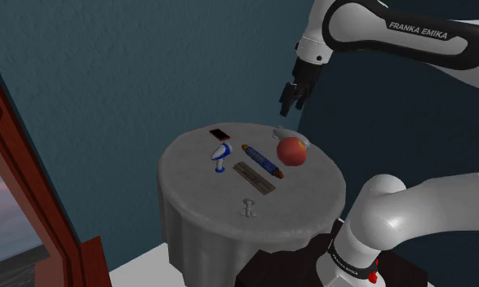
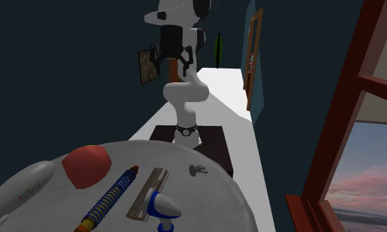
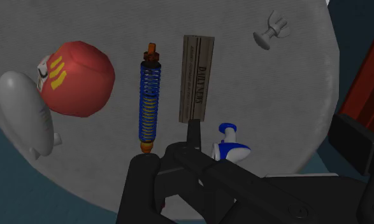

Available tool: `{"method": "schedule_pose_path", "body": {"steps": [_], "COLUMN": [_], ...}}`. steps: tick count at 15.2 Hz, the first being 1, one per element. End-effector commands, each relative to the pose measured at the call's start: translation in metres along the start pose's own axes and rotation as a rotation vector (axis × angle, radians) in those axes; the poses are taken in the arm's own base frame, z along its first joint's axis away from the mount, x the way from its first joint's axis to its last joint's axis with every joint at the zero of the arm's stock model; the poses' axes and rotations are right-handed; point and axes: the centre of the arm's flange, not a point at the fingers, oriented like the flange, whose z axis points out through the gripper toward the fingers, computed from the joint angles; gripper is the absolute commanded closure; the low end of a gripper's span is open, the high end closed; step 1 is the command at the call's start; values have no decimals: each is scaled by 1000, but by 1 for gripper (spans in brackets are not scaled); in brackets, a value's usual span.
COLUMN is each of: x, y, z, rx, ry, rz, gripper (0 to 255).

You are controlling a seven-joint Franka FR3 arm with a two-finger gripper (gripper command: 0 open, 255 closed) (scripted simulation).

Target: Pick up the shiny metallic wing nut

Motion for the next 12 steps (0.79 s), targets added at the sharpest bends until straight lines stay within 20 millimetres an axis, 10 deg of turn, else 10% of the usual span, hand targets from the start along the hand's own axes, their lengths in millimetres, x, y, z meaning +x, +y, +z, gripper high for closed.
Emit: {"method": "schedule_pose_path", "body": {"steps": [1, 12], "x": [0, -20], "y": [0, -52], "z": [0, 135], "rx": [0, -14], "ry": [0, 10], "rz": [0, 2], "gripper": [0, 0]}}
